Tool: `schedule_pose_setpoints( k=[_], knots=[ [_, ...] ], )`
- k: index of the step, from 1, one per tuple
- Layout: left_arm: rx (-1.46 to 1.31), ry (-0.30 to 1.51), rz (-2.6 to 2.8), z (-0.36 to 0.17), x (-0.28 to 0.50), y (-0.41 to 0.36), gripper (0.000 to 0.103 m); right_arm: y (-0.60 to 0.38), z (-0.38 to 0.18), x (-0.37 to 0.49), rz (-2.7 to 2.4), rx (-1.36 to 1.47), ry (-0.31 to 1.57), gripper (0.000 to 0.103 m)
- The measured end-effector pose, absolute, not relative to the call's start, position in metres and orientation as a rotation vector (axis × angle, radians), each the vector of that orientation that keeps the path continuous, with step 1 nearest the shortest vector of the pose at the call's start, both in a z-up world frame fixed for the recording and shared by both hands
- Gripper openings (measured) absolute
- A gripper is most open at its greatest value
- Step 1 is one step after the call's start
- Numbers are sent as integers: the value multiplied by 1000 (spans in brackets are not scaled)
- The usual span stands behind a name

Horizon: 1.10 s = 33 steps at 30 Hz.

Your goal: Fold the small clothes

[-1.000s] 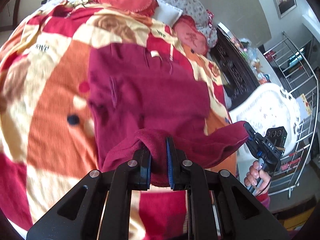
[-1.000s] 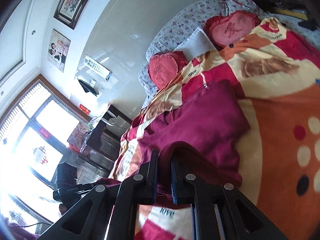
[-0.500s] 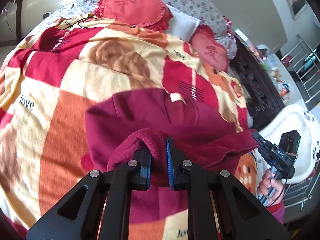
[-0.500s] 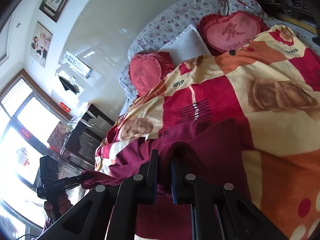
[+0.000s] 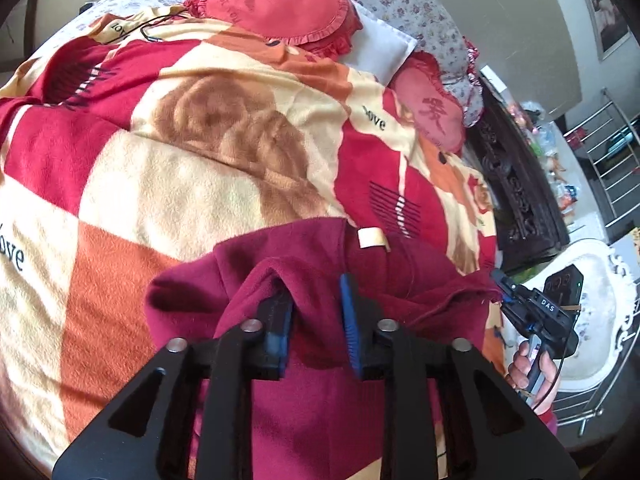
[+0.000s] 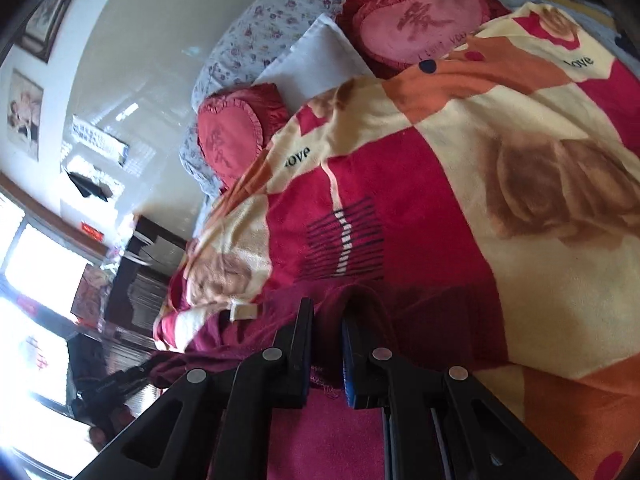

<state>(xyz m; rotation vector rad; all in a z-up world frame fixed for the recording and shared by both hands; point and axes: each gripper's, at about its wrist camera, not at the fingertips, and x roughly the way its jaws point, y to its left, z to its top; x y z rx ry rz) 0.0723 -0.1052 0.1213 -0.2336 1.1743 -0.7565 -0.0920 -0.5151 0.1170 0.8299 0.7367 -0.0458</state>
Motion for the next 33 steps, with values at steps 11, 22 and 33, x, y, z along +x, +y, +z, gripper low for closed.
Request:
schedule_pose_setpoints(
  k=[11,22,33],
  knots=[
    [-216,989,-700,157,58,-83,85,-487,167,-138,10,675,578,53],
    [-44,1123,-454,75,81,-136,85,-446,119,-61,-70,430,749,53],
    [-22,1107,-414,53,103,-139,88,-472,69,-17,-189,403,839,53]
  ],
)
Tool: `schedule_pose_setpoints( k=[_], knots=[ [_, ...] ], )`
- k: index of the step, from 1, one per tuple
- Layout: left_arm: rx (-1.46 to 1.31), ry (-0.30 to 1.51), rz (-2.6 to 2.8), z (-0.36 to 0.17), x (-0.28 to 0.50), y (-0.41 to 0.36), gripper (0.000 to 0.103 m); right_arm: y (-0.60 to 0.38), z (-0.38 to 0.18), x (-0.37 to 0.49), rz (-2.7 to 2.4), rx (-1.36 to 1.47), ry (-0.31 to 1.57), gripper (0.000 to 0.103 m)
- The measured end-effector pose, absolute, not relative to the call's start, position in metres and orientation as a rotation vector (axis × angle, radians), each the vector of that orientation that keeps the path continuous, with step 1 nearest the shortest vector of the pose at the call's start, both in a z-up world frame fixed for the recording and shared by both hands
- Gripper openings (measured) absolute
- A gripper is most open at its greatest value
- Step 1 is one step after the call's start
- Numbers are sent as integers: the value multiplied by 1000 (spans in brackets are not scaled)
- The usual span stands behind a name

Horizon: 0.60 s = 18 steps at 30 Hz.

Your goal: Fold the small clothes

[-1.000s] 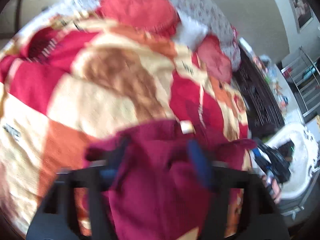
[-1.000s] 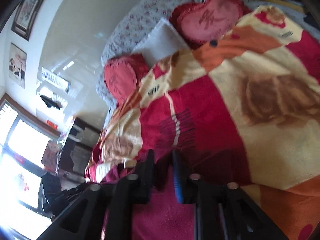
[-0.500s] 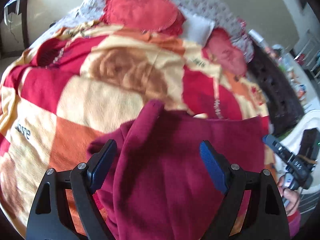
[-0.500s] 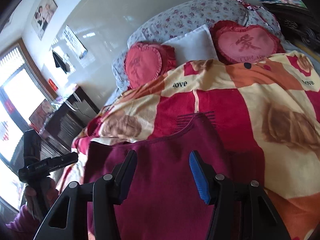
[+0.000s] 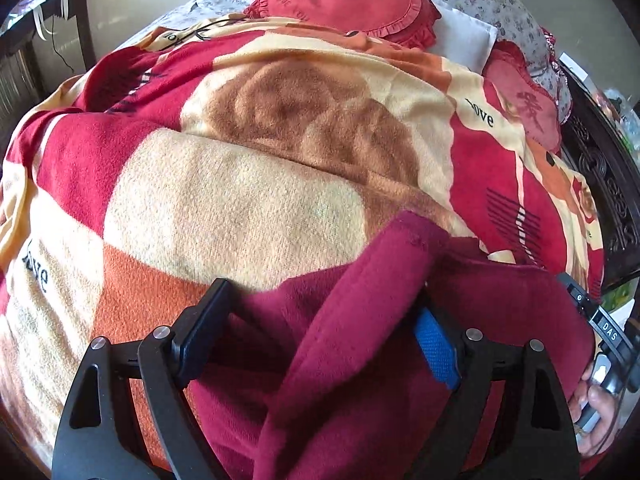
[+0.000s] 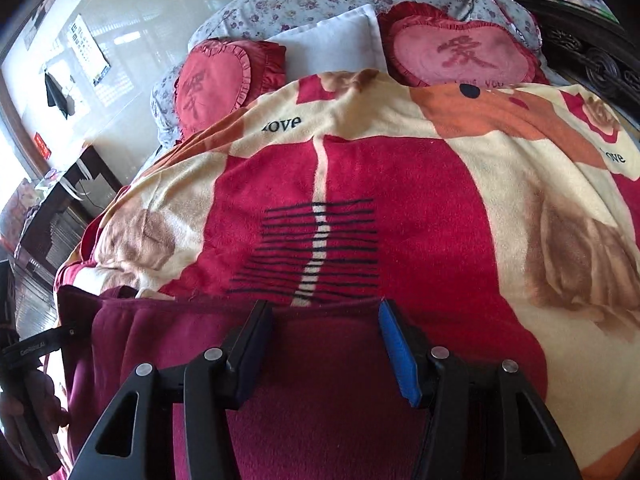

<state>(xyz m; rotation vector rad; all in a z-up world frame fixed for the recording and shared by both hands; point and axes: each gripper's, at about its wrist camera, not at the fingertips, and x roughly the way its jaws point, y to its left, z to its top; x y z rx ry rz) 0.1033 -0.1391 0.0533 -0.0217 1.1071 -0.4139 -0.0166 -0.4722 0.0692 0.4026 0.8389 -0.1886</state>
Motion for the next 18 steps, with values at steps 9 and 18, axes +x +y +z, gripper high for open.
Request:
schedule_pose_setpoints(
  k=[9,18],
  knots=[
    [19,1082,-401,65,91,-143,87,-460,111,-63,-160,450,762,53],
    [-6,1067,-421,78,67,-132,87,-443,117,-119,-154,431,774,53]
  ],
)
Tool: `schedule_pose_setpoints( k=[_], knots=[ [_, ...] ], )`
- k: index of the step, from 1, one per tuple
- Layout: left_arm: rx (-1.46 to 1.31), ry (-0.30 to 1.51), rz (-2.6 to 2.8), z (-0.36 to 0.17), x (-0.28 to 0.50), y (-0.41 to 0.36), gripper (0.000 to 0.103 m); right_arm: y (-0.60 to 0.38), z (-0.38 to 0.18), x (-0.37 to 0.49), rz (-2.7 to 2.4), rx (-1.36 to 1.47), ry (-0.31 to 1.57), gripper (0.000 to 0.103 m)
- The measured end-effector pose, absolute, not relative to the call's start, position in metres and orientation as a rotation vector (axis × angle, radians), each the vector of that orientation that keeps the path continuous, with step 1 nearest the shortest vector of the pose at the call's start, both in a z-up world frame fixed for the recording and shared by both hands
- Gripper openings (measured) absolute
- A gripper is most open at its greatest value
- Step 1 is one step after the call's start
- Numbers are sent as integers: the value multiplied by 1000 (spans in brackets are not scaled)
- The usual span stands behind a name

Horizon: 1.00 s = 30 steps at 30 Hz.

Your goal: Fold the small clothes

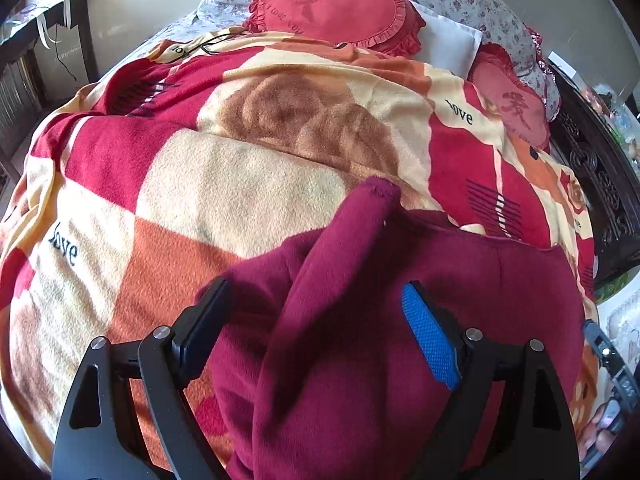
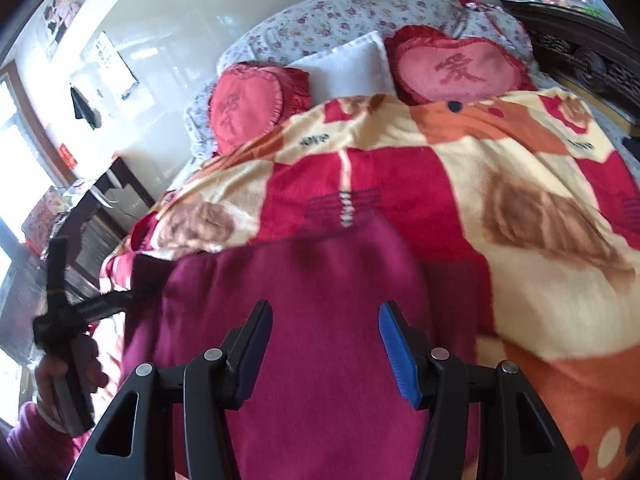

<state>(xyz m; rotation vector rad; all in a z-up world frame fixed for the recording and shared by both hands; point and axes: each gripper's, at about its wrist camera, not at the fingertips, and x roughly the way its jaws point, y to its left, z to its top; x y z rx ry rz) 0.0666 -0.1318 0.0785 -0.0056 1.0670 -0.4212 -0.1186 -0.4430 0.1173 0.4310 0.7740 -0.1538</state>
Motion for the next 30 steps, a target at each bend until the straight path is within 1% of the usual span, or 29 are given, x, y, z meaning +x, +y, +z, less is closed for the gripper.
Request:
schedule_pose_setpoints(
  k=[5,9,12,16,20,22,24,27,30],
  knots=[
    [-18,1088,-432,79,51,-124,87,-452,87,-126,-173,473,813,54],
    [-65,1122,-452,78,34,-112,87,-444,96,-123,-187,413,839,53],
    [-73,1125,-472,79,17,-104,87,-437,110,-134,-176,425,815,53],
    [-78,1132,-489,75,-7,-89,87,-430,114,-151,-201,399,816,53],
    [-34,1149,-460,59,-27,-76,87,-438,100,-163,-242,431,846,53],
    [-9,1178,-437,46,-31,-75,87,-445,83,-162,-261,461,902,53],
    [-36,1214,-429,33,-33,-70,88,-447,73,-160,-253,479,919,53],
    [-90,1219,-431,30,-35,-61,88,-437,88,-160,-293,412,909,53],
    [-102,1220,-429,33,-40,-54,87,-424,108,-165,-295,382,857,53]
  ],
)
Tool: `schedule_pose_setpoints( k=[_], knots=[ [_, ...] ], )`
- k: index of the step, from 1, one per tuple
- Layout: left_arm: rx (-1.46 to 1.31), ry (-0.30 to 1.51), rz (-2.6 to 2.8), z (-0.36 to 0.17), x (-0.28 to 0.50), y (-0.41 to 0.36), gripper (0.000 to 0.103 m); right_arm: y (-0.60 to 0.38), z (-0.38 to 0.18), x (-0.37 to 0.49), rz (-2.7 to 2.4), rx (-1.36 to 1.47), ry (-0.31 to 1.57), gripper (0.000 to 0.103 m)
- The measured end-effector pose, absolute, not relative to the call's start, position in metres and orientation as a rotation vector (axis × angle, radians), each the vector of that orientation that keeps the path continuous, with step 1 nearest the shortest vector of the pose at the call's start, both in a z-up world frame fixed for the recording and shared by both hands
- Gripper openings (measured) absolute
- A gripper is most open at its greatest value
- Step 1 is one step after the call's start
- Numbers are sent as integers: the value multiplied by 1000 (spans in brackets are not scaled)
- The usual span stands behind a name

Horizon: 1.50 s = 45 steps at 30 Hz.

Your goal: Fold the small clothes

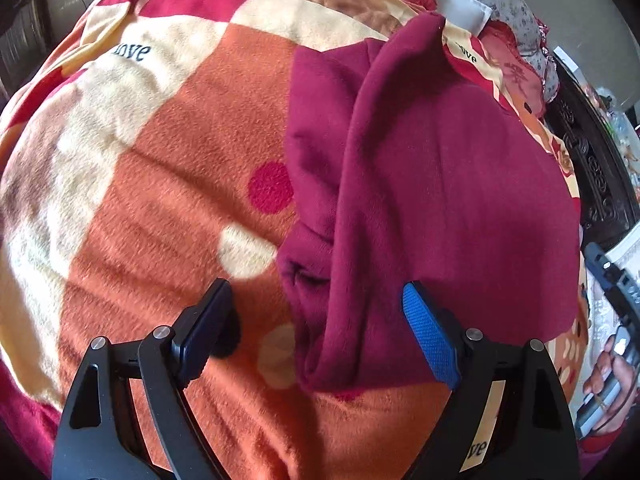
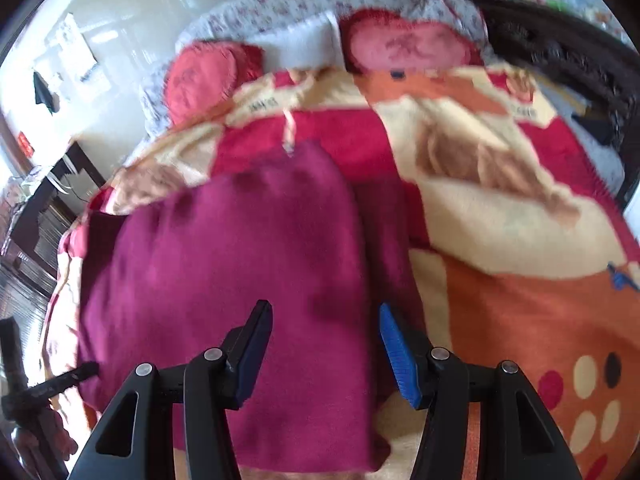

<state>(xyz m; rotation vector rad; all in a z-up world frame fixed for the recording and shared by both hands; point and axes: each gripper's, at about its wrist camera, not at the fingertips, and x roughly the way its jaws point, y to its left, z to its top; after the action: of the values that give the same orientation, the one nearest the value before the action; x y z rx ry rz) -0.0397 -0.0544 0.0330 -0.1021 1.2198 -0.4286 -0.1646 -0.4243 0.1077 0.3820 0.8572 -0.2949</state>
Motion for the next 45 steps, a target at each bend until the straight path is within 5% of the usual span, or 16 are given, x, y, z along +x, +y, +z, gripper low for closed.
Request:
schedule_pose_setpoints(
  k=[5,20,32,43,45],
  knots=[
    [-55,1220,-405,30,-48,-43,87,-381,134,-150,-75,369,815,53],
    [-24,1198,-397,24,-55,-42,88,-255,100,-47,211,225,930,53],
    [-37,1190,-424,23,-54,-40,88,-204,96,56,174,127,943,41],
    [-28,1187,-420,20,-52,-40,88,-200,83,77,156,135,990,41],
    [-28,1182,-420,20,-52,-40,88,-206,88,70,195,220,1005,48]
  ],
)
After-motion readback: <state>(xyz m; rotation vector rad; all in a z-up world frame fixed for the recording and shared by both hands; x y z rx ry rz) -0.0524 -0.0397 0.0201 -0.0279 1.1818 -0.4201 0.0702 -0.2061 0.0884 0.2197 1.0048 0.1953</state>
